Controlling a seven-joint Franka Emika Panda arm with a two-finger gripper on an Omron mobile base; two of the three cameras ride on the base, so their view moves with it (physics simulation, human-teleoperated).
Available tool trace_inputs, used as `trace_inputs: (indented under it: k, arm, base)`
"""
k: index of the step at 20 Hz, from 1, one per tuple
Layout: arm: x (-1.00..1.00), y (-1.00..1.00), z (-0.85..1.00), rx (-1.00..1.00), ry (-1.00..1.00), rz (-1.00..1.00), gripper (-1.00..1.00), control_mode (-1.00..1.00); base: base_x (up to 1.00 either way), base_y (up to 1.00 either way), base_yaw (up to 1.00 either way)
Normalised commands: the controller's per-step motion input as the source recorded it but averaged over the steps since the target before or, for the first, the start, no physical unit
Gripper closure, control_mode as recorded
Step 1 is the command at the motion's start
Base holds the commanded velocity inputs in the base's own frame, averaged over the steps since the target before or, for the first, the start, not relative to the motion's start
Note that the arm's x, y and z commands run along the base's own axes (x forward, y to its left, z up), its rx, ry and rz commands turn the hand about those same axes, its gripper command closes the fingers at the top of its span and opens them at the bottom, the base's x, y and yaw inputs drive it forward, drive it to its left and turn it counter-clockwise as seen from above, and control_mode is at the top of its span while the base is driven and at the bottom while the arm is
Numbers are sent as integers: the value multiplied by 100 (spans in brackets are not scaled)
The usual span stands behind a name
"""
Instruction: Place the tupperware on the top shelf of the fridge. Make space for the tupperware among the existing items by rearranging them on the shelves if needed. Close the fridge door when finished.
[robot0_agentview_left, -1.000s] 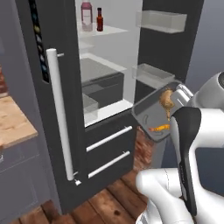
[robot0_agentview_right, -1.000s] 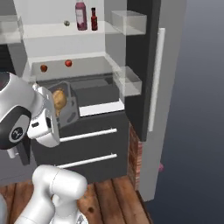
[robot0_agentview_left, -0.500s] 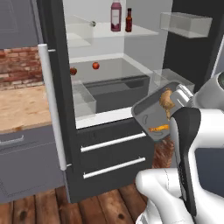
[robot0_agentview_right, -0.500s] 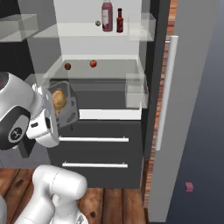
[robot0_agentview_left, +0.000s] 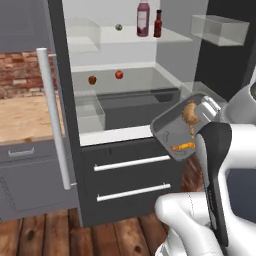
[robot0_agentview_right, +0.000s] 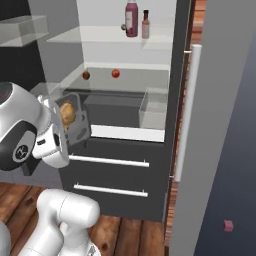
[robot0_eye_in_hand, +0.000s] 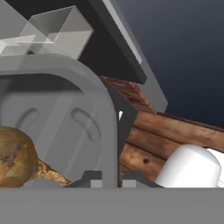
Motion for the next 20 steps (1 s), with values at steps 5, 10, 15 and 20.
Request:
trace_inputs:
  k: [5,10,15,20]
  arm:
    - [0,0,0,0,0,0,100,100]
    - [0,0,0,0,0,0,100,100]
    - [0,0,0,0,0,0,100,100]
    - [0,0,0,0,0,0,100,100]
  base:
    - [55,-3,0]
    - [70,0,0]
    - [76,0,0]
    - [75,0,0]
